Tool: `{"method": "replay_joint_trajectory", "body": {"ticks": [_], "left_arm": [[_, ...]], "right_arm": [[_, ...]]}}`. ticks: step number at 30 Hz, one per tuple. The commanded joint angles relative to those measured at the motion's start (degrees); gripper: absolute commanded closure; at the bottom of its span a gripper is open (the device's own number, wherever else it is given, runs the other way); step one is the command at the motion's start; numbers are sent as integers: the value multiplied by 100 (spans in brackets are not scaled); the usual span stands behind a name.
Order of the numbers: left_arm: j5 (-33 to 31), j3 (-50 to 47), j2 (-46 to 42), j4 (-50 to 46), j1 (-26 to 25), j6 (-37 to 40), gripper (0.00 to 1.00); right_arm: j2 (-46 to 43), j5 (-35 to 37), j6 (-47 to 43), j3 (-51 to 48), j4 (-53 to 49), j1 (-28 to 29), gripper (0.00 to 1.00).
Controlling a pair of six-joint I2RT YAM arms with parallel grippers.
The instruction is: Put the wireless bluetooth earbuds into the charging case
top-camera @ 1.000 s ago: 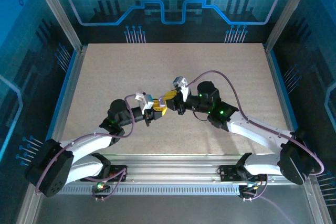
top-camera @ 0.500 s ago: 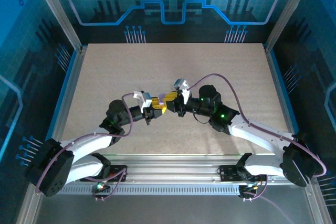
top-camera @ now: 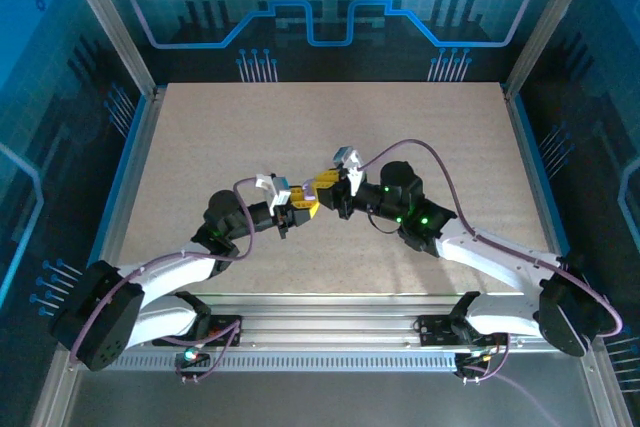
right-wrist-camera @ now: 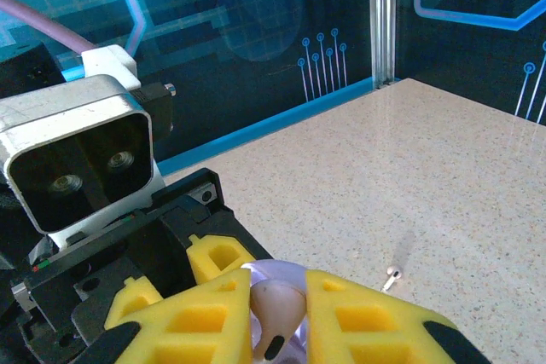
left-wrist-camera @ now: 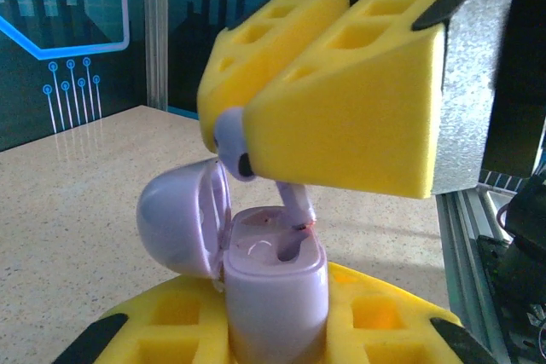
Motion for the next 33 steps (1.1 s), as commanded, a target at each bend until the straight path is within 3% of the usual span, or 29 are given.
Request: {"method": "replay_joint_trajectory", "body": {"ticks": [1, 33], "left_arm": [[189, 26, 39, 308, -40, -19, 88], [144, 60, 374, 1649, -43, -849, 88]], "right_arm": [[65, 80, -113, 214, 235, 62, 80], [89, 129, -619, -150, 342, 248, 80]]}}
